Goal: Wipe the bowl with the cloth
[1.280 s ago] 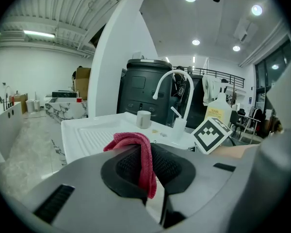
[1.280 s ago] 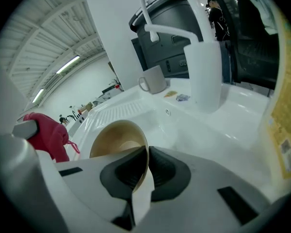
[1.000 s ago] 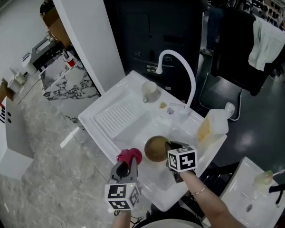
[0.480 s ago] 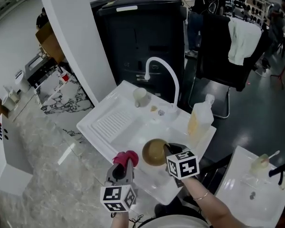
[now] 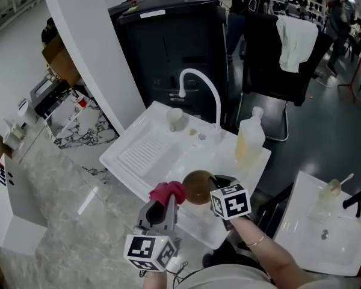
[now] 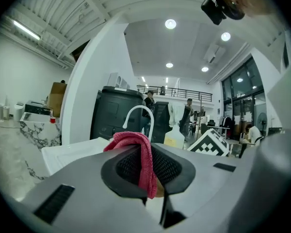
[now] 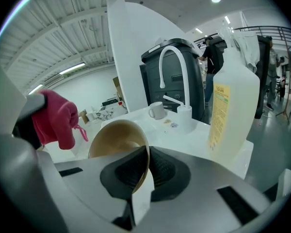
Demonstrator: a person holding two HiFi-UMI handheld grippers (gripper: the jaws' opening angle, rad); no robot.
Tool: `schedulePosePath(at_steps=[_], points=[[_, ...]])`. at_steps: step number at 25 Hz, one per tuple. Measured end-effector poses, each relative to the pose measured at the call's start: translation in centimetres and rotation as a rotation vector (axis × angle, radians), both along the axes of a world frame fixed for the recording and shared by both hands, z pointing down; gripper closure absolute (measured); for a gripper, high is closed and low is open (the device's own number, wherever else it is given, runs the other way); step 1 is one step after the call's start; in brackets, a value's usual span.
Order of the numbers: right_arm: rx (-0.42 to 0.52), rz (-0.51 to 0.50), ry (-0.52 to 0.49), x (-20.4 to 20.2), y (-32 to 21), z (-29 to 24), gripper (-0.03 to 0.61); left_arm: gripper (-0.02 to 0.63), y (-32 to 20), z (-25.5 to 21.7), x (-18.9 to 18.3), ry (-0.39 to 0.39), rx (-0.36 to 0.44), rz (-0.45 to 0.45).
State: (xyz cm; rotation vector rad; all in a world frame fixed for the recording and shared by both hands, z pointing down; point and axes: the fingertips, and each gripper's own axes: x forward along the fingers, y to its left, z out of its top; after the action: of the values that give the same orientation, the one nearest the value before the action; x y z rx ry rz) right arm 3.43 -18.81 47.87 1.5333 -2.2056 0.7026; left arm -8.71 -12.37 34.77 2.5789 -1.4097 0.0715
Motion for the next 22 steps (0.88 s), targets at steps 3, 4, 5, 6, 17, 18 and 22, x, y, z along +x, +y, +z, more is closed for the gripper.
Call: schedulePosePath(at_steps=[3,4,5,6,17,18,22], points=[[0.009,-0.01,0.013,-0.6,0.3,-0.3,0.563,0.566,0.8,-1.4,1.9,0.004,0.023,0.095],[0.014,-0.015,0.017,-0.8,0.3,-0.4,0.563,0.566,0.9,-1.2,2.6,-0.002,0.02,0.131],[0.017,-0.02,0.019,-1.0,0.4,-0.5,0.563,0.566,0.8,-0.7,3.4,-0.016,0.01,0.161],[0.021,-0.024,0.023,-1.2,0.6,-0.5,0.563,0.566,0.7,0.2,4.0,-0.038,-0.005,0.181],[0.021,-0.057,0.046,-1.5,1.8,-0.4,0.563,0.566,-2.8,8.5,7.7,-0.176,-0.212,0.183],[0.019,-0.061,0.052,-1.3,2.0,-0.2,0.561,0.566,-3.0,8.9,8.0,-0.183,-0.22,0.174],[0.024,-0.057,0.049,-1.2,1.8,0.2,0.554,0.566,-4.1,9.5,8.1,-0.229,-0.202,0.098]])
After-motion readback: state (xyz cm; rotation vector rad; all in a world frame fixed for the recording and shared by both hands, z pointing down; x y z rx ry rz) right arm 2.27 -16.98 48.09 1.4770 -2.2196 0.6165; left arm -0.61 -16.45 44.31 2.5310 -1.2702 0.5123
